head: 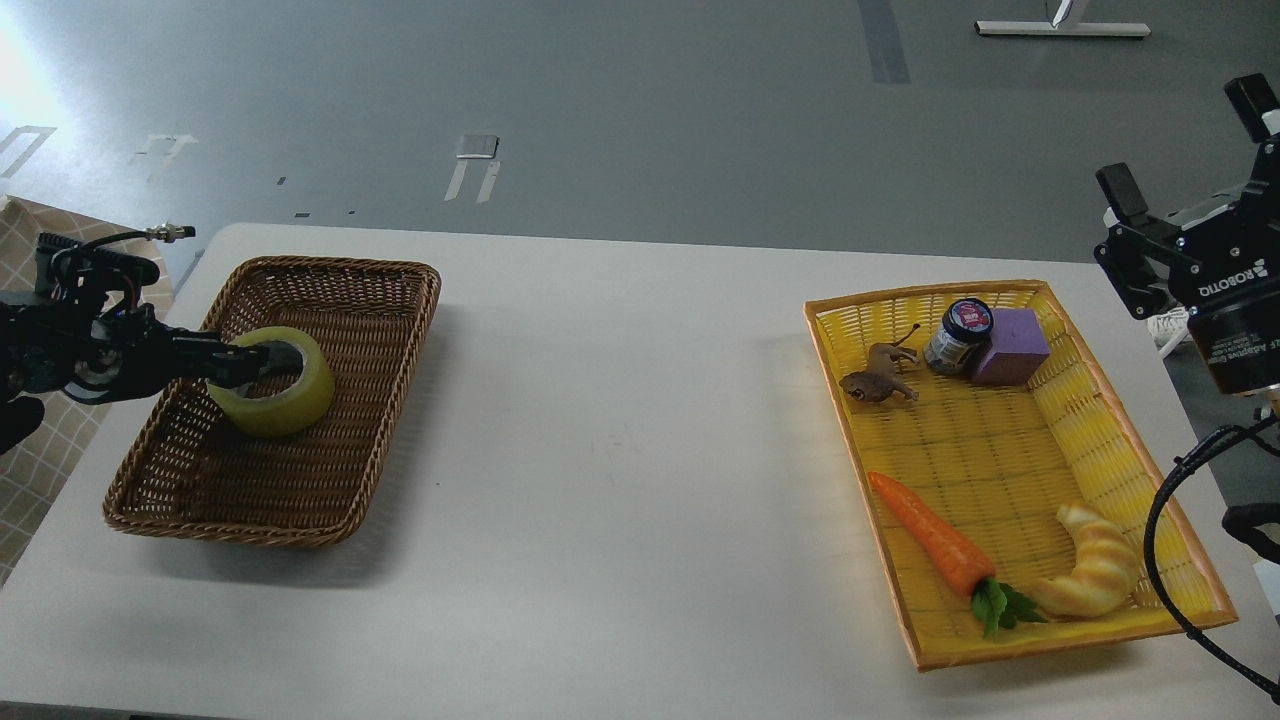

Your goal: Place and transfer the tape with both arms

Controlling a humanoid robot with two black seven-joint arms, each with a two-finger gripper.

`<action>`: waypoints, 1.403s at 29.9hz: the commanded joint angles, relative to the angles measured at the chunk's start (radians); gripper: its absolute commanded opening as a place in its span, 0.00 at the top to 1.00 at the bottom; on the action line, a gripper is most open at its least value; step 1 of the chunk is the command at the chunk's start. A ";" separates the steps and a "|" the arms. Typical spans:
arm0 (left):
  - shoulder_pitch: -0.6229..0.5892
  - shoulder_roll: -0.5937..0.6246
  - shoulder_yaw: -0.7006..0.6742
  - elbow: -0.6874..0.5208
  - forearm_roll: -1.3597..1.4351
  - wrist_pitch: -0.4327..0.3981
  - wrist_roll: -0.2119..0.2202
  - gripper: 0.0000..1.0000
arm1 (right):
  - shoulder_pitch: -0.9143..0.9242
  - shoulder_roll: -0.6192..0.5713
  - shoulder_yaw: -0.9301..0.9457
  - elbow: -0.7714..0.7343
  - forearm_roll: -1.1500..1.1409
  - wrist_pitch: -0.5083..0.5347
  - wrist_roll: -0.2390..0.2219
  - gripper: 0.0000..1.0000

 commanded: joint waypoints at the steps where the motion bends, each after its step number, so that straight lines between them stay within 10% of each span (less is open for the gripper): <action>1: -0.009 -0.011 -0.003 0.000 -0.065 0.024 0.000 0.27 | 0.000 0.002 0.000 0.000 0.000 0.000 0.000 0.00; 7: -0.077 -0.051 -0.003 -0.002 -0.301 0.038 0.006 0.04 | -0.002 0.002 -0.002 -0.003 0.000 0.000 0.000 0.00; 21: -0.201 -0.237 -0.028 -0.020 -0.870 0.144 -0.003 0.02 | 0.003 -0.003 -0.002 -0.012 -0.008 0.000 0.000 0.00; 26: -0.197 -0.321 -0.138 -0.025 -1.022 0.181 -0.036 0.02 | 0.009 -0.006 -0.002 -0.015 -0.011 0.000 0.000 0.00; 30: -0.157 -0.396 -0.253 -0.064 -1.064 0.181 -0.150 0.02 | 0.012 -0.007 0.000 -0.017 -0.011 0.000 0.000 0.00; 42: 0.075 -0.626 -0.629 -0.198 -1.096 0.135 -0.152 0.02 | 0.055 0.005 0.026 -0.043 -0.008 0.000 -0.003 0.00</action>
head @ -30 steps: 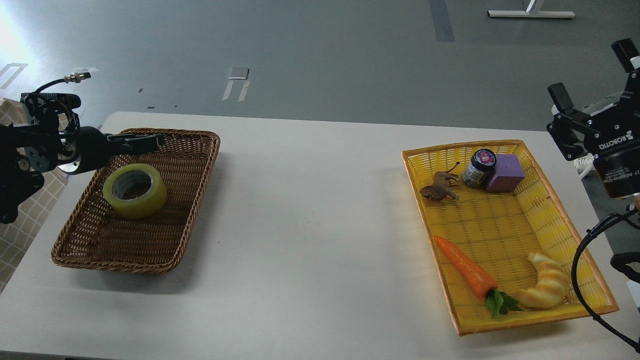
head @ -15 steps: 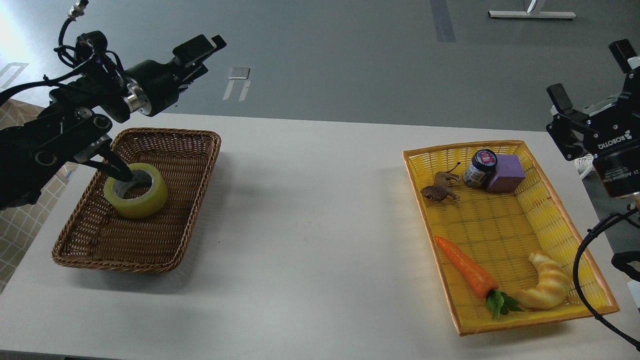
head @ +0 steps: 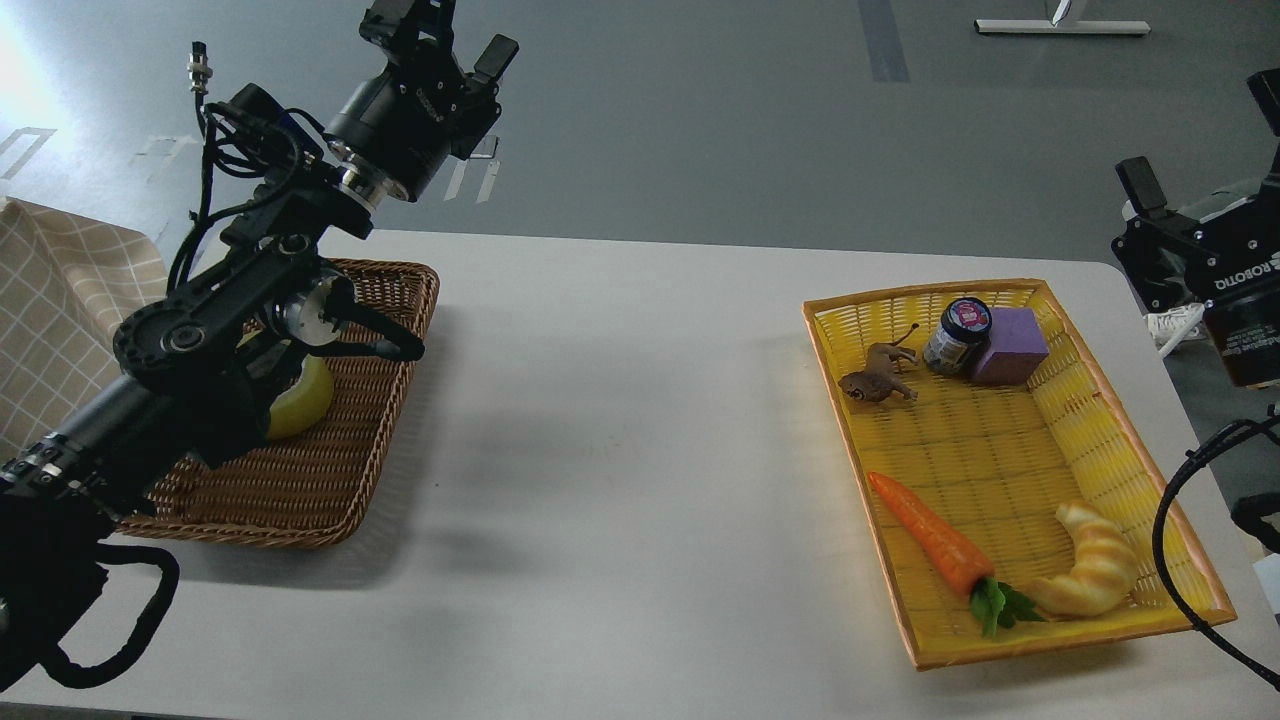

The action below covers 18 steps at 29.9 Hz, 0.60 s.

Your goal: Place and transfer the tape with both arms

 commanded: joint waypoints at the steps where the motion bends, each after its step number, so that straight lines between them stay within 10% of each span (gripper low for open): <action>1: 0.065 -0.064 -0.076 -0.063 -0.002 -0.032 0.001 0.02 | 0.030 0.000 -0.001 -0.004 0.000 0.000 -0.008 0.00; 18: 0.165 -0.212 -0.184 -0.095 -0.028 -0.103 0.136 0.02 | 0.093 0.052 -0.022 -0.035 0.002 0.000 -0.070 0.00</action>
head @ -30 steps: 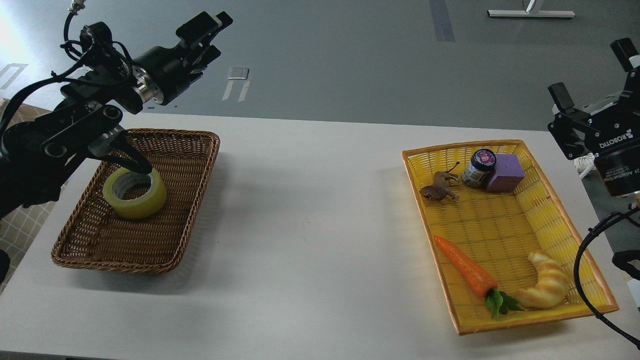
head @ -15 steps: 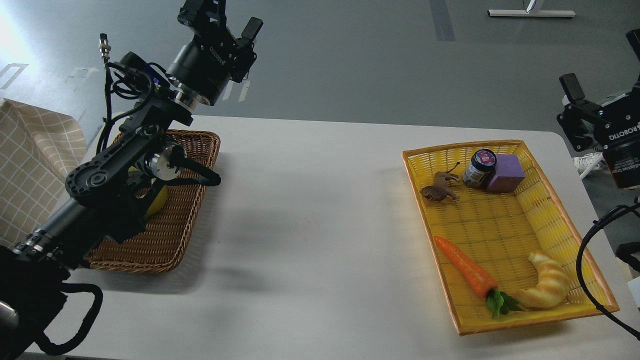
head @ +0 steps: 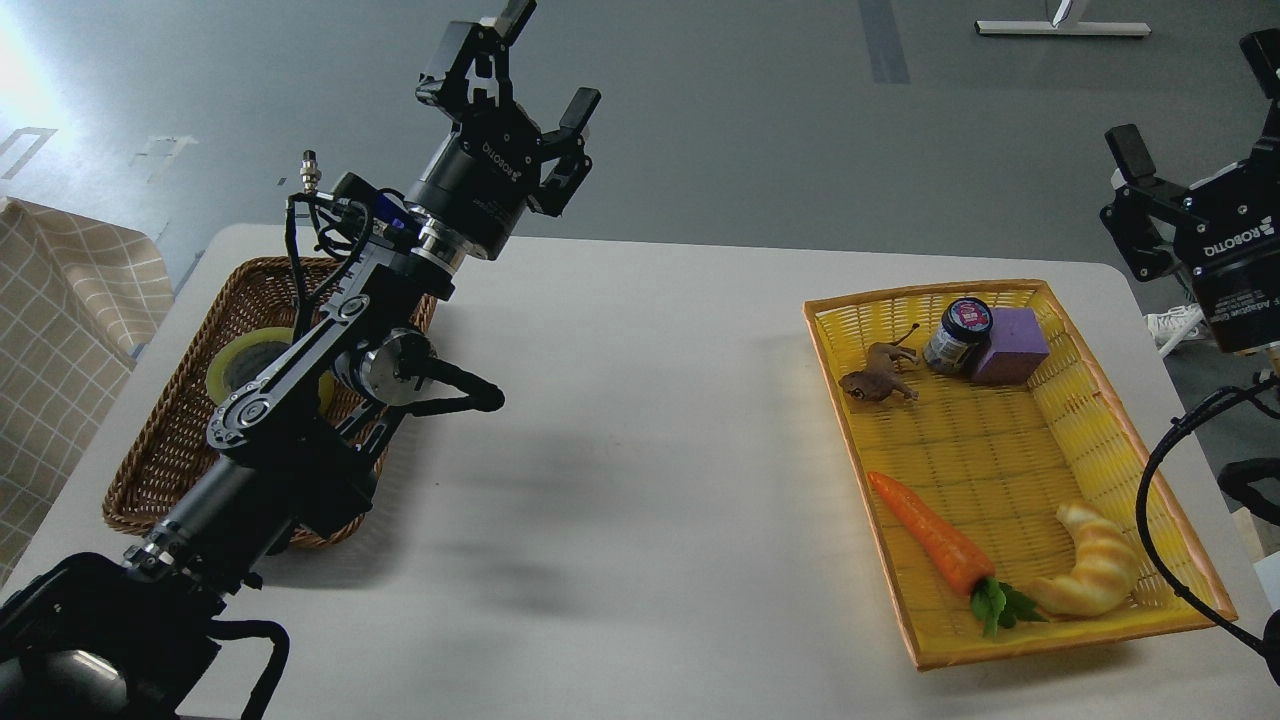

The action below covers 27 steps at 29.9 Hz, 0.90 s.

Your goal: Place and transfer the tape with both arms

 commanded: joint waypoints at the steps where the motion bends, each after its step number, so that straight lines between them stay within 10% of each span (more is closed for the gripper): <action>1: 0.008 0.004 -0.002 -0.022 0.001 -0.011 0.007 0.02 | 0.025 0.032 -0.007 -0.010 0.000 0.000 -0.035 0.00; 27: 0.068 0.067 -0.030 -0.129 0.017 -0.009 0.007 0.02 | 0.168 0.113 -0.186 -0.035 -0.025 -0.084 -0.101 0.00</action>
